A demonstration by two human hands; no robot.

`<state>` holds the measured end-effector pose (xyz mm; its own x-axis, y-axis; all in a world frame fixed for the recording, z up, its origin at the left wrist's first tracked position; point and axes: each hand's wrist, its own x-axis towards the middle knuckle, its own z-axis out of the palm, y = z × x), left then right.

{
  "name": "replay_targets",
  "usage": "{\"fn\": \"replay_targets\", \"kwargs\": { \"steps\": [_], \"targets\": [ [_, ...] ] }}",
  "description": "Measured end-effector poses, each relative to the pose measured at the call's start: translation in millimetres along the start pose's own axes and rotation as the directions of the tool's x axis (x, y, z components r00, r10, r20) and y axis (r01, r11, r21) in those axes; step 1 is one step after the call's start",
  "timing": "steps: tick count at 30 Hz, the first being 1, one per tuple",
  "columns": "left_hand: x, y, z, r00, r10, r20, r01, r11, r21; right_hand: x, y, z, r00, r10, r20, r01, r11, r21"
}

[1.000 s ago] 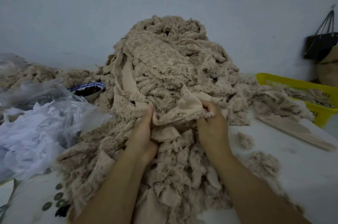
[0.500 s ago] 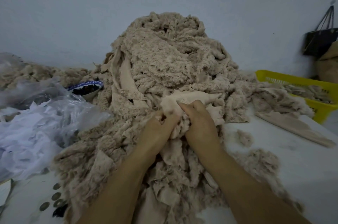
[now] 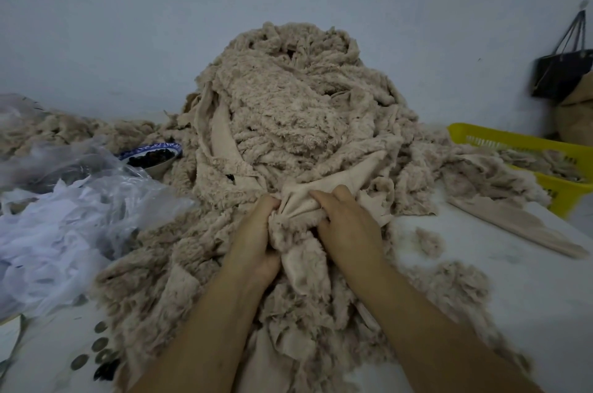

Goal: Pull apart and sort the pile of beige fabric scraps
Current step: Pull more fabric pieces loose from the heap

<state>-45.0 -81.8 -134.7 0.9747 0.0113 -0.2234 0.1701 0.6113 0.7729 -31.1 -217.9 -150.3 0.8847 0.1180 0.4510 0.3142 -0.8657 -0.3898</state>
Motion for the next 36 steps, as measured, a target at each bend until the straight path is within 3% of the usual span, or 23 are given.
{"fn": "replay_targets", "kwargs": {
  "steps": [4,9,12,15,18,20,23,25,27,29,31,33,34,36],
  "targets": [
    [1,1,5,0.999,-0.029,0.03,0.031,0.997,-0.066,2,6,4,0.999,0.036,0.016,-0.036,0.999,0.0],
    [-1,12,-5,0.999,0.021,0.04,-0.017,0.996,-0.091,5,27,-2,0.972,0.231,0.044,-0.236,0.957,0.17],
    [-4,15,-4,0.996,0.022,0.082,-0.008,0.987,-0.163,5,26,2,0.959,0.279,0.049,-0.281,0.913,0.296],
    [-11,20,-8,0.985,0.082,0.153,-0.031,0.951,-0.308,10,32,-2,0.887,0.451,0.098,-0.441,0.766,0.467],
    [-13,30,-23,0.954,0.266,0.14,-0.194,0.901,-0.387,15,44,-13,0.777,0.616,0.127,-0.56,0.586,0.586],
    [-12,28,-20,0.954,0.249,0.165,-0.178,0.918,-0.354,12,34,-15,0.844,0.53,0.085,-0.476,0.666,0.574],
    [-8,15,-5,0.974,0.098,0.203,-0.058,0.979,-0.195,0,6,-9,0.987,0.161,0.026,-0.153,0.854,0.498],
    [-8,11,-2,0.973,0.042,0.225,-0.016,0.993,-0.115,-4,-7,-12,0.994,-0.056,-0.09,0.091,0.888,0.45],
    [-9,14,-4,0.971,0.05,0.233,-0.027,0.994,-0.104,-7,-13,-14,0.965,-0.189,-0.181,0.256,0.826,0.502],
    [-7,17,-7,0.978,0.075,0.197,-0.044,0.987,-0.155,-11,-18,-13,0.972,-0.23,-0.04,0.209,0.784,0.584],
    [-5,16,-7,0.989,0.082,0.124,-0.06,0.983,-0.171,-11,-21,-3,0.961,-0.231,0.149,0.132,0.864,0.486],
    [-2,12,-7,0.992,0.107,0.06,-0.099,0.987,-0.124,-6,-17,6,0.968,-0.21,0.139,0.136,0.9,0.414],
    [-1,10,-5,0.991,0.131,0.032,-0.127,0.987,-0.101,-4,-15,4,0.984,-0.15,0.094,0.089,0.877,0.472],
    [1,10,-5,0.981,0.195,-0.014,-0.195,0.976,-0.097,0,-8,0,0.997,0.043,0.061,-0.073,0.735,0.674]
  ]
}}
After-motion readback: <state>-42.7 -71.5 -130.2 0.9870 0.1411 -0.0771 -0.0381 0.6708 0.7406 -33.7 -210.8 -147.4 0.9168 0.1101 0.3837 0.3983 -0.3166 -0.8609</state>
